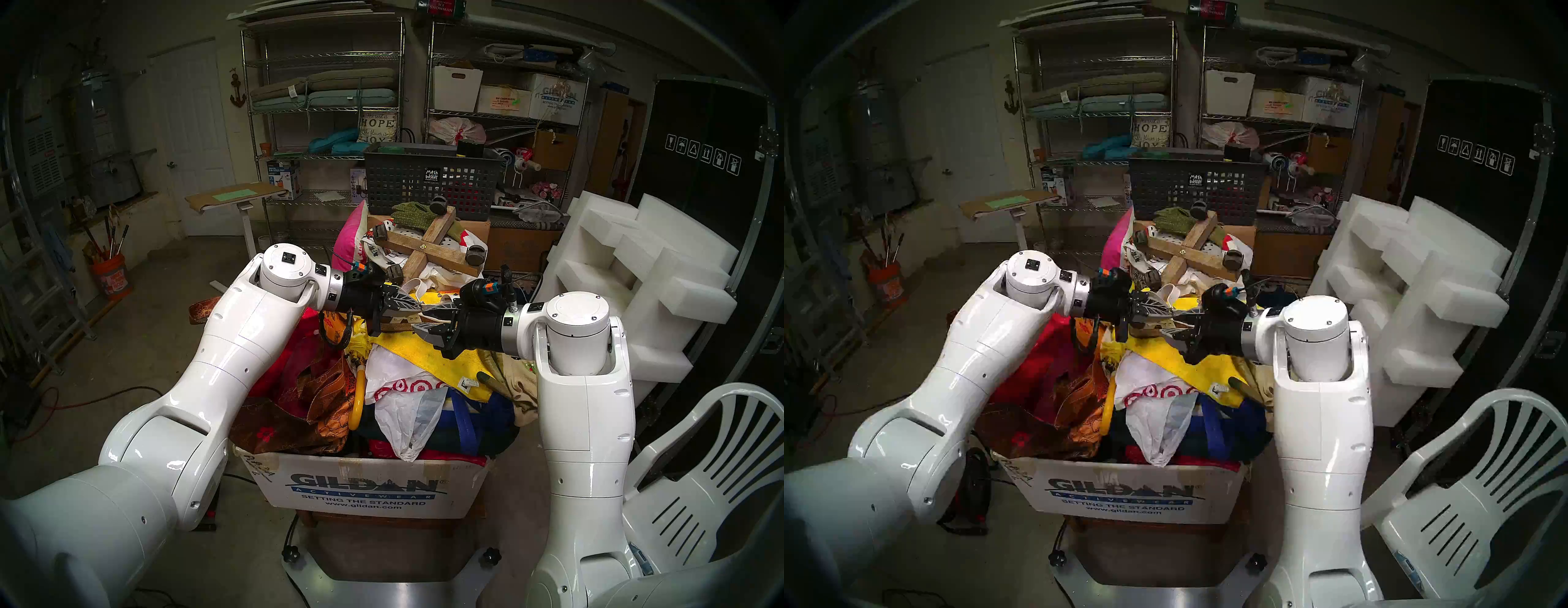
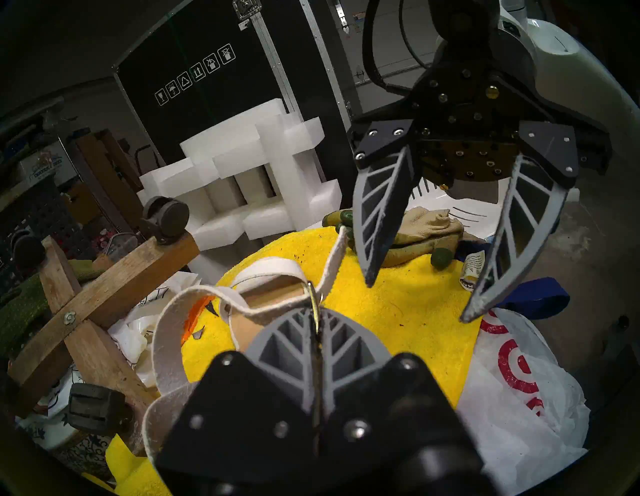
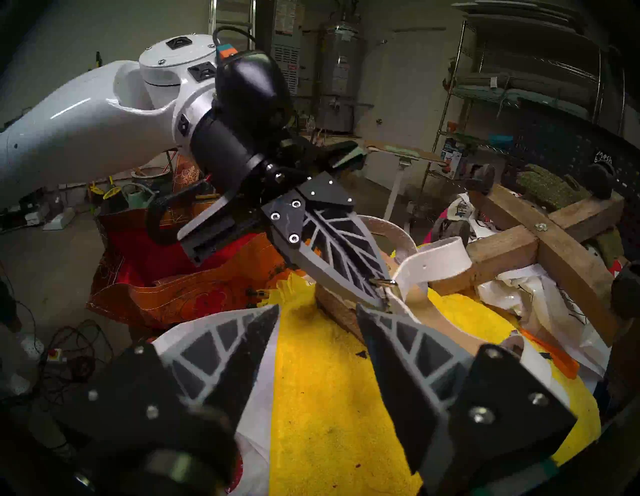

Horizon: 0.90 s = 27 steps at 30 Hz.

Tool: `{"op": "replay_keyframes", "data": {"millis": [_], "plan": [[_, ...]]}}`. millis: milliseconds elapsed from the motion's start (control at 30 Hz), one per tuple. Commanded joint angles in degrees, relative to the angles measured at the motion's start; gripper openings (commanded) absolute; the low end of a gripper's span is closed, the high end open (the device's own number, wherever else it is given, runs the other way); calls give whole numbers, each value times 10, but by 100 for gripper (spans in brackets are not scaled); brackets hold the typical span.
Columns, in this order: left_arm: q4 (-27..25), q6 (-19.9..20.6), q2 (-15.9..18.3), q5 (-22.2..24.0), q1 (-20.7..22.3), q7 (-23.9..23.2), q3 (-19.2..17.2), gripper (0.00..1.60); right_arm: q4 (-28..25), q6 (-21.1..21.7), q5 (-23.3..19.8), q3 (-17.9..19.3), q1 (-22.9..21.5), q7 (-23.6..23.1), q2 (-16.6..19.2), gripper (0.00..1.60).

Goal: Unbuckle a shoe

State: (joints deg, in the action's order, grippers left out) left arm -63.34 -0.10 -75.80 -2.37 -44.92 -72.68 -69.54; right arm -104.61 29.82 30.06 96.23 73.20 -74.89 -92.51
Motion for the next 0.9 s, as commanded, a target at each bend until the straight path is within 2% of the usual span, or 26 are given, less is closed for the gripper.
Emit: {"op": "replay_keyframes", "data": {"millis": [0, 867], "plan": [[-4, 1, 1, 1, 8, -3, -2, 0, -3, -5, -5, 0, -10, 7, -9, 101], [-10, 10, 8, 8, 7, -22, -9, 3, -5, -8, 3, -5, -6, 29, -16, 93]]}}
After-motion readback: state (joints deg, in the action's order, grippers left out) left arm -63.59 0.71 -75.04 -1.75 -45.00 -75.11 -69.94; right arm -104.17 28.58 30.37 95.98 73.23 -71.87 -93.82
